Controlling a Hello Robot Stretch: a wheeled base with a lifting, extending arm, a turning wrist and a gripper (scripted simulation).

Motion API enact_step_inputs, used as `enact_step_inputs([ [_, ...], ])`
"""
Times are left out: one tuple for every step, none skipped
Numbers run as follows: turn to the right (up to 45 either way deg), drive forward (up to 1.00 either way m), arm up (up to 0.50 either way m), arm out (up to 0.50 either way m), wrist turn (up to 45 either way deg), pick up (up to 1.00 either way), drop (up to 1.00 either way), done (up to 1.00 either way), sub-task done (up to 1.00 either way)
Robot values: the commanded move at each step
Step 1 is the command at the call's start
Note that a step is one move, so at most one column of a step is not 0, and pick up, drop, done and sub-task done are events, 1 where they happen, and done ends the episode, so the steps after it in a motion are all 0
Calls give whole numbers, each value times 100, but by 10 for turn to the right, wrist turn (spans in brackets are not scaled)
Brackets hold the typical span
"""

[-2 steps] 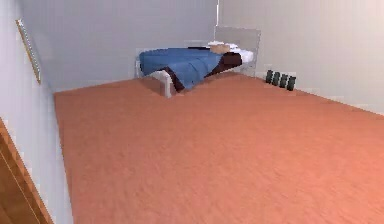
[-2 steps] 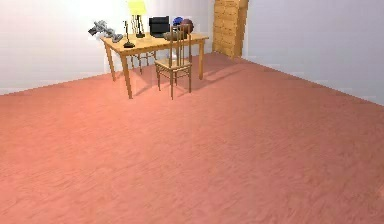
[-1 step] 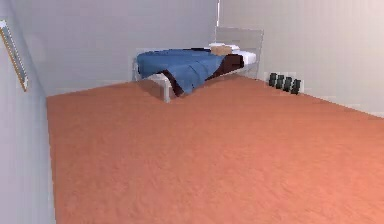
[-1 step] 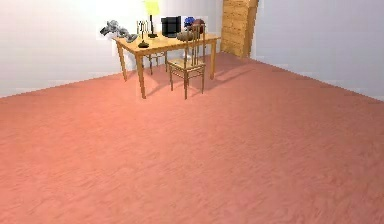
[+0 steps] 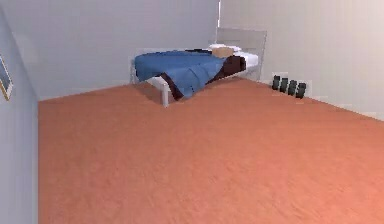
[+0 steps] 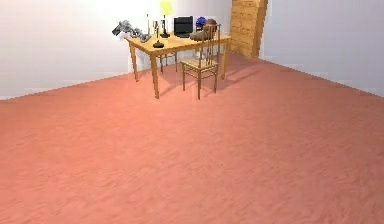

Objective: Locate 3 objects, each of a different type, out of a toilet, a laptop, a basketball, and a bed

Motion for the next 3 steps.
enact_step_inputs([
  [450,0,0,0,0,0,0,0,0],
  [450,0,0,0,0,0,0,0,0],
  [90,0,0,0,0,0,0,0,0],
])
